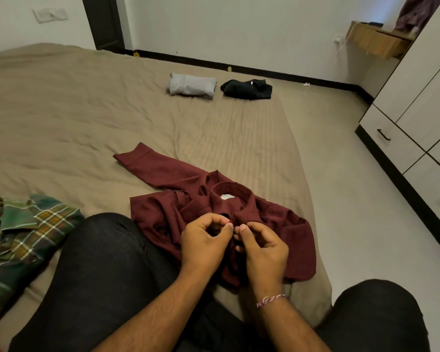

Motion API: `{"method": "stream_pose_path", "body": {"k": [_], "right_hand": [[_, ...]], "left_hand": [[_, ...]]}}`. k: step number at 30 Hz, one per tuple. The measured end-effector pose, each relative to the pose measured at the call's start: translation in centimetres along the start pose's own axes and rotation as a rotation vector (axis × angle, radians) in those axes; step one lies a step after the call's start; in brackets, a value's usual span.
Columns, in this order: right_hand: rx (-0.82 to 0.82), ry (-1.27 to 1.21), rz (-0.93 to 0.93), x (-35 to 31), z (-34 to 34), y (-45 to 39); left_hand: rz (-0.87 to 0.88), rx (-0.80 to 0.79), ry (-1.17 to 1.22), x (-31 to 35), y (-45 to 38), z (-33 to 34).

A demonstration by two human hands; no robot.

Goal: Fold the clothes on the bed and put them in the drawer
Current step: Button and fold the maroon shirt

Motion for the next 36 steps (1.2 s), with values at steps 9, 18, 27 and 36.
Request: {"method": "stream_pose_path", "body": {"k": [9,18,27,36], "right_hand": [[-0.044,0.281,-0.2,0.1,-0.1,0.2],[-0.125,0.425,-0.366,-0.4,-0.2,-0.2],[-0.175,0.053,-0.066,0.7,-0.9,-1.2],[-0.306,-0.071,0.031,1.6,-0.7,-1.8]], "left_hand": [[-0.031,-0.019,0.04,-0.2,0.1,0.3],[0.001,-0.046,0.069,0.0,0.1,0.4],[0.103,-0.129,-0.063,0.4,0.4,0.9],[0.116,-0.197,-0.052,0.5,0.0,0.9]]}}
Point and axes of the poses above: each hand's wrist, its own y-axis away from the middle knuckle, its own z-axis out of the palm, x = y × z, the point moved 6 cm from there along -y, towards the middle knuckle, and after that the axes turned 7 degrees about -x, right-handed, at the moved point
